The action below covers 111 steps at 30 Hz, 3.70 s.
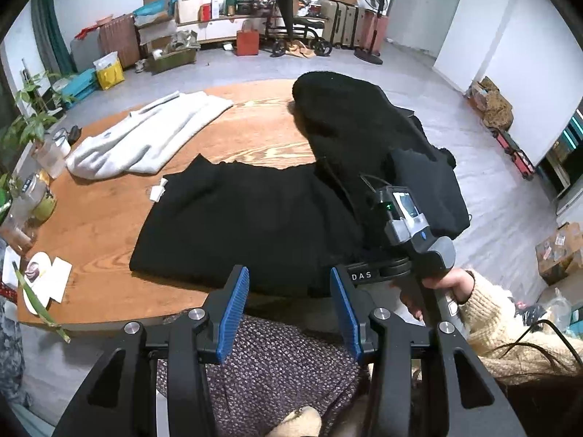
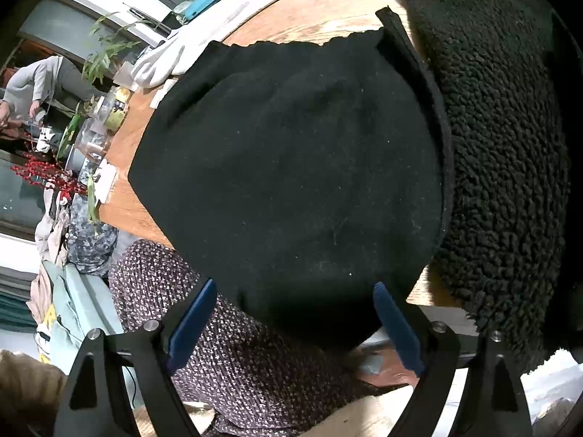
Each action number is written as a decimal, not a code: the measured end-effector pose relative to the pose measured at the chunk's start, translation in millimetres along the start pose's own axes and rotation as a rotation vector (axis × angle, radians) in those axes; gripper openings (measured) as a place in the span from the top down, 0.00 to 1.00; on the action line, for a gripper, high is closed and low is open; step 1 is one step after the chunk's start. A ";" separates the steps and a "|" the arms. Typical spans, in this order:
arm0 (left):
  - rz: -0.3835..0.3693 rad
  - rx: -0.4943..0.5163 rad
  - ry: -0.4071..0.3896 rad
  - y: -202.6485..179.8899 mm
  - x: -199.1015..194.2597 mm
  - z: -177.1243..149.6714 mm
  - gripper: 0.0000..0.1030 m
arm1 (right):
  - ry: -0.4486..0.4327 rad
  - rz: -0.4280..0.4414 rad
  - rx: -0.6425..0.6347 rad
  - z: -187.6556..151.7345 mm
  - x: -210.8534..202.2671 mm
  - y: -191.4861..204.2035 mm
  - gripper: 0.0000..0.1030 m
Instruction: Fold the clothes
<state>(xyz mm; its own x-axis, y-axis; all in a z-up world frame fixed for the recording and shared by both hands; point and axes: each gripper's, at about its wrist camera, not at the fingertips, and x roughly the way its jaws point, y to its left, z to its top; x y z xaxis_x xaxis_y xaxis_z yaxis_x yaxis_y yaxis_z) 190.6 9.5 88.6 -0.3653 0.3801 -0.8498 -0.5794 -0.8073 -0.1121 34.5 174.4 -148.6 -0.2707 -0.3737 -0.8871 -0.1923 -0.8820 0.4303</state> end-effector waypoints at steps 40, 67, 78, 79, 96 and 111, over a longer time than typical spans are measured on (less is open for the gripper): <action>-0.137 -0.631 0.101 103.4 171.1 -20.4 0.53 | -0.014 0.010 0.119 -41.3 -5.1 -12.5 0.18; -0.185 -0.970 0.035 108.3 204.9 -74.1 0.34 | -0.027 0.171 0.343 -29.5 62.3 -41.6 0.15; -0.263 -1.020 -0.046 97.9 199.9 -81.9 0.31 | -0.105 0.307 0.358 -23.7 55.4 -44.2 0.52; -0.265 -1.021 -0.040 95.2 200.7 -81.7 0.29 | -0.103 0.313 0.351 -24.0 54.8 -43.1 0.60; -0.425 -1.232 -0.058 61.6 230.0 -97.5 0.27 | -0.293 0.224 0.101 9.2 -20.9 20.8 0.72; -0.364 -1.265 0.070 67.8 273.1 -59.5 0.28 | -0.184 0.101 0.166 1.2 -19.3 10.8 0.71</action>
<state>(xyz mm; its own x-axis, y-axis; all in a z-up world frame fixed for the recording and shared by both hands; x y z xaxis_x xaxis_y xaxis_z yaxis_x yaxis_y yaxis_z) 94.9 31.7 -181.7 -0.2738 0.6706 -0.6895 0.4554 -0.5410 -0.7070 36.5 172.4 -126.6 -0.4608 -0.3853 -0.7995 -0.3032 -0.7783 0.5499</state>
